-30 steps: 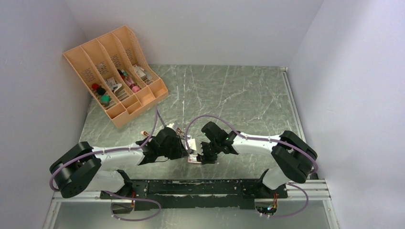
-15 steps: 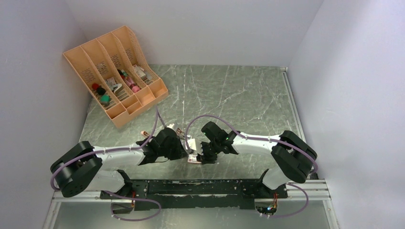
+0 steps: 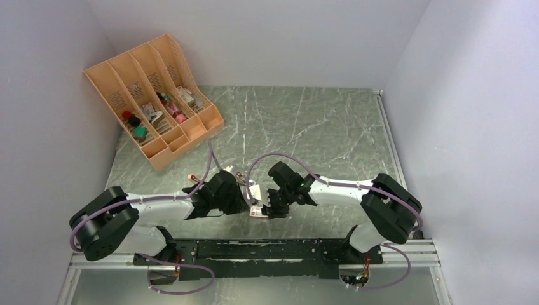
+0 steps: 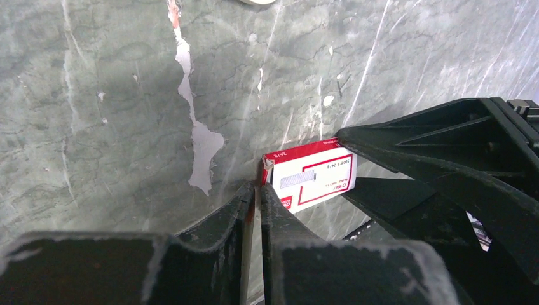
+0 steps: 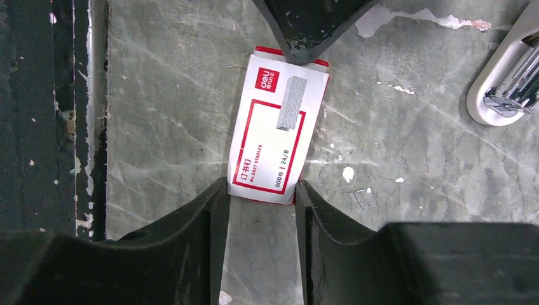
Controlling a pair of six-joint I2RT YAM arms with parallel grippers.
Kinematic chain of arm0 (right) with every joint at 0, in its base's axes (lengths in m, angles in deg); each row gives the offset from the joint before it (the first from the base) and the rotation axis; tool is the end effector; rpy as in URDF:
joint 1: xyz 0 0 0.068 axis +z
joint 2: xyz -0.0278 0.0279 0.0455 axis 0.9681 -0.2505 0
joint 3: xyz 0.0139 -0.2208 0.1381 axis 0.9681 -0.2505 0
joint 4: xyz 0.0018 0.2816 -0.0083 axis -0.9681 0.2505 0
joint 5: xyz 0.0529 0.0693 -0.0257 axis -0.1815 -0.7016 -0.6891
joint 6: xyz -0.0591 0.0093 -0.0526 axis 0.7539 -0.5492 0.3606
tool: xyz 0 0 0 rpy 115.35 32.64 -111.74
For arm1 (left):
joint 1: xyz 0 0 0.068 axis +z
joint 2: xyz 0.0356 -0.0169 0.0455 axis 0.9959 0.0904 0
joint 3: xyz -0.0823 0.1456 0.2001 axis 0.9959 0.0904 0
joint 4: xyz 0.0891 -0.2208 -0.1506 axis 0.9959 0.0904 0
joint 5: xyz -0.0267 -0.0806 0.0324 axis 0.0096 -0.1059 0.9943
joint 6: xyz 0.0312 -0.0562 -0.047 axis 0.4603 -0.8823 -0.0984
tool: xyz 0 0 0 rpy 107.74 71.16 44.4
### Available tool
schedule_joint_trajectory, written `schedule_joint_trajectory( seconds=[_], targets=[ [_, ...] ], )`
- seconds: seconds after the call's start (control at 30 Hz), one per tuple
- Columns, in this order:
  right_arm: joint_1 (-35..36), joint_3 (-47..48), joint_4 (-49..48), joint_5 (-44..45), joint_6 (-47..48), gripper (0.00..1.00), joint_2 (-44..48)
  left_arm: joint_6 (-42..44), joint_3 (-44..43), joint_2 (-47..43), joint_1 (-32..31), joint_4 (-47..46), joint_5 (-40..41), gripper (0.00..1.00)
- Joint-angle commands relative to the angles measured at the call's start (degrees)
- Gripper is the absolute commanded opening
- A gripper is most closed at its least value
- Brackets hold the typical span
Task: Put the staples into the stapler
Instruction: Open the staple box at the center of the board.
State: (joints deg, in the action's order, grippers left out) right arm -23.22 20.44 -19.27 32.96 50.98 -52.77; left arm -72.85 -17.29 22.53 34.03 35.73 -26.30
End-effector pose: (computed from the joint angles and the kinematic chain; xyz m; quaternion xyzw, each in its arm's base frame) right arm 0.1572 0.2547 0.0951 -0.7119 0.6134 0.2556 0.2270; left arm 0.1645 -0.2092 0.0817 -0.0389 0.9294 -0.3151 0.1885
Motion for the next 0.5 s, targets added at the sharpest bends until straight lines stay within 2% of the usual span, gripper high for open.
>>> schedule_joint_trajectory(
  seconds=[0.0, 0.23, 0.47],
  targets=[
    [-0.2, 0.6, 1.3, 0.1, 0.4, 0.42, -1.0, 0.8, -1.0, 1.1, -0.7, -1.2, -1.5, 0.14],
    [-0.2, 0.5, 1.1, 0.1, 0.3, 0.42, -0.9, 1.9, -3.2, 2.7, -1.5, 2.0, -0.2, 0.13],
    [-0.3, 0.6, 1.2, 0.0, 0.3, 0.42, -1.0, 1.9, -3.8, 3.6, -1.8, 1.4, -0.6, 0.16]
  ],
)
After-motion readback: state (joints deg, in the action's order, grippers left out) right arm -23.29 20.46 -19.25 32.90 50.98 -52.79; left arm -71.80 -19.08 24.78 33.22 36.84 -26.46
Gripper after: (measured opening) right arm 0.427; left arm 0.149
